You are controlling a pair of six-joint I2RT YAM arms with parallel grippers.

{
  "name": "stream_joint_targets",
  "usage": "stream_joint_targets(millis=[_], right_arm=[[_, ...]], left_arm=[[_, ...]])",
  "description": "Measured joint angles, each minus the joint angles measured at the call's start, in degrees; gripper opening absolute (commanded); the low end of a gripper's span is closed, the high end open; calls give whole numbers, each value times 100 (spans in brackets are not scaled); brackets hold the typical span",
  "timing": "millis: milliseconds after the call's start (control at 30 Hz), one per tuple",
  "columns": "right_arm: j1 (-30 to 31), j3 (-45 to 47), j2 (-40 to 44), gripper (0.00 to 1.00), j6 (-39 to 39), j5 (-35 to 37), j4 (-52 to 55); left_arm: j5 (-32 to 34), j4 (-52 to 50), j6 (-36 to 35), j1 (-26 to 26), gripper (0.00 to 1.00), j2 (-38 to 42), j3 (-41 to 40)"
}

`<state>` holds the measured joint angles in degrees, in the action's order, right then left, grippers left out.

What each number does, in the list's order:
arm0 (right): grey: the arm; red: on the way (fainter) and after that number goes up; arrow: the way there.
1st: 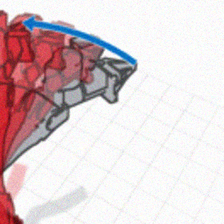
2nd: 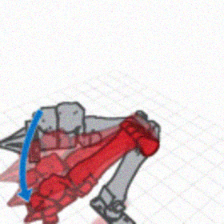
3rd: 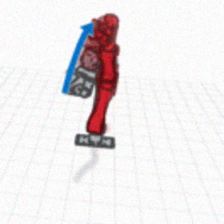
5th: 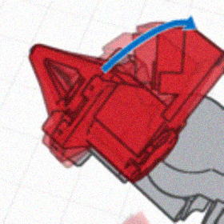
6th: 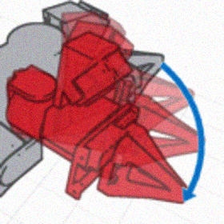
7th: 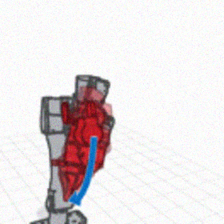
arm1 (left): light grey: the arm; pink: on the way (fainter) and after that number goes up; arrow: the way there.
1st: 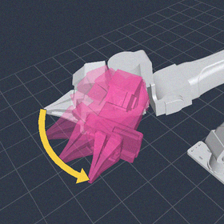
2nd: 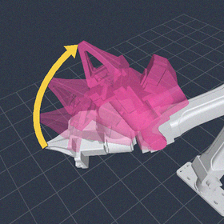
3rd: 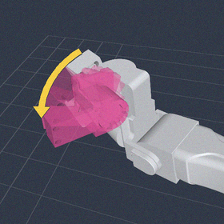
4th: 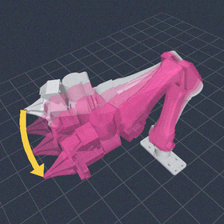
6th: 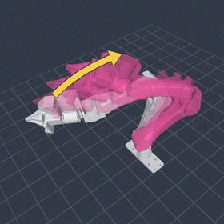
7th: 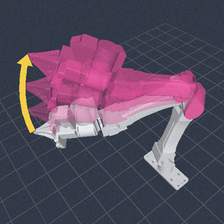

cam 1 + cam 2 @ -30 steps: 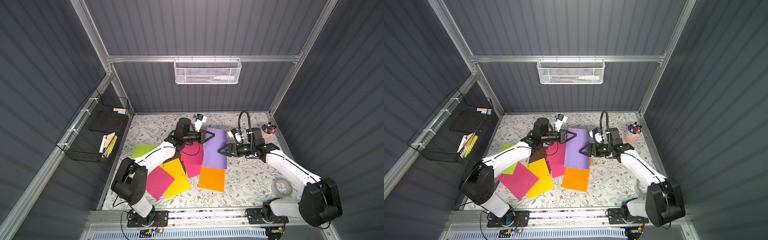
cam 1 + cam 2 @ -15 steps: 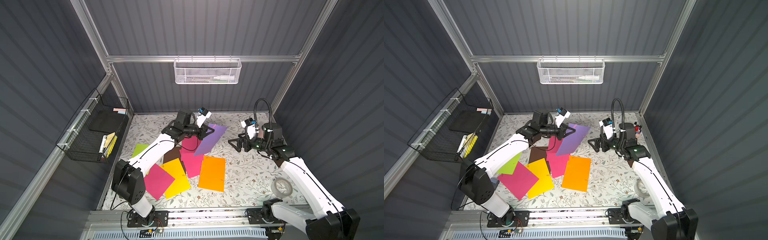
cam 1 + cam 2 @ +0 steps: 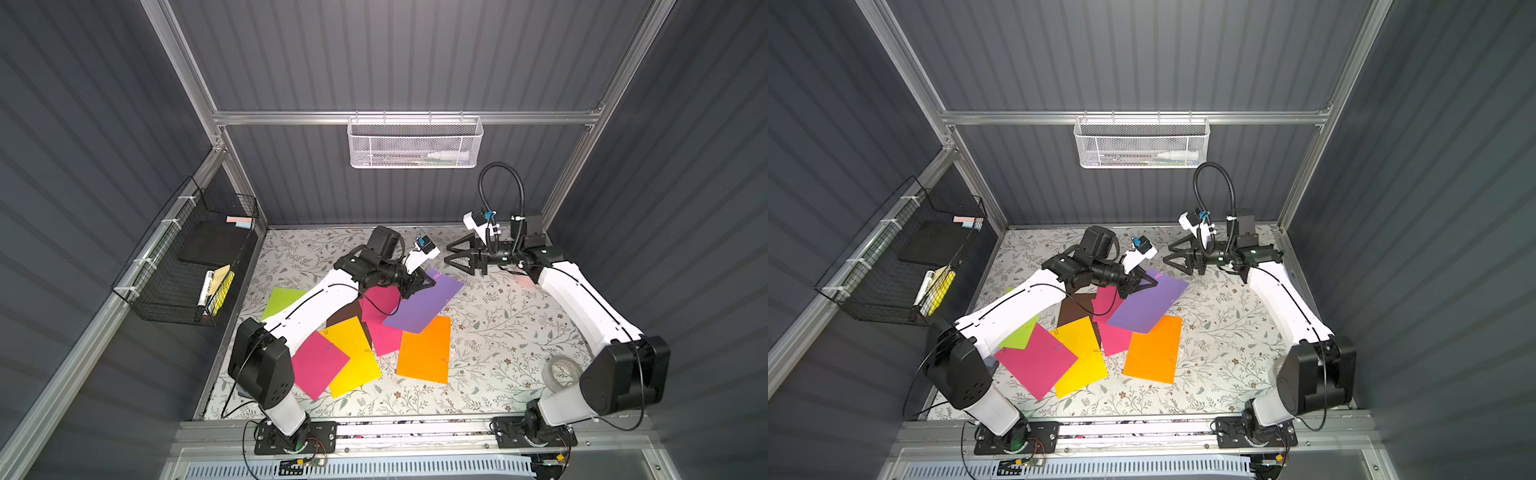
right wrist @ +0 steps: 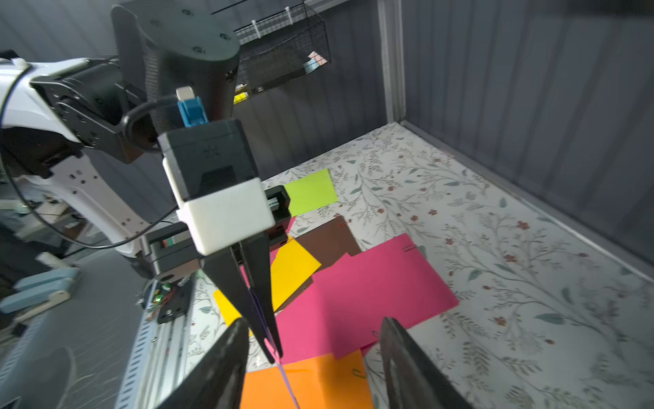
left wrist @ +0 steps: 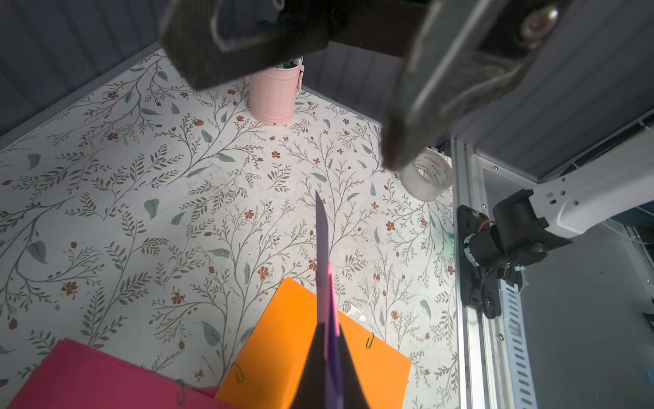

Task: Unclip the paperclips from the documents
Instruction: Remove the paper clip from the document.

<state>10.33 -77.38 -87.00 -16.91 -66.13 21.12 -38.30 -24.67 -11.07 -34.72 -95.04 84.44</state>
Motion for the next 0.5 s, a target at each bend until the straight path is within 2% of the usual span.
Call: stream_joint_targets(millis=[167, 500], right_arm=[[15, 295, 20, 50, 103, -466, -195], [278, 496, 17, 36, 96, -595, -280]], left_arm=[[-68, -116, -227, 7, 0, 0, 35], [-444, -136, -382, 20, 0, 2, 103]])
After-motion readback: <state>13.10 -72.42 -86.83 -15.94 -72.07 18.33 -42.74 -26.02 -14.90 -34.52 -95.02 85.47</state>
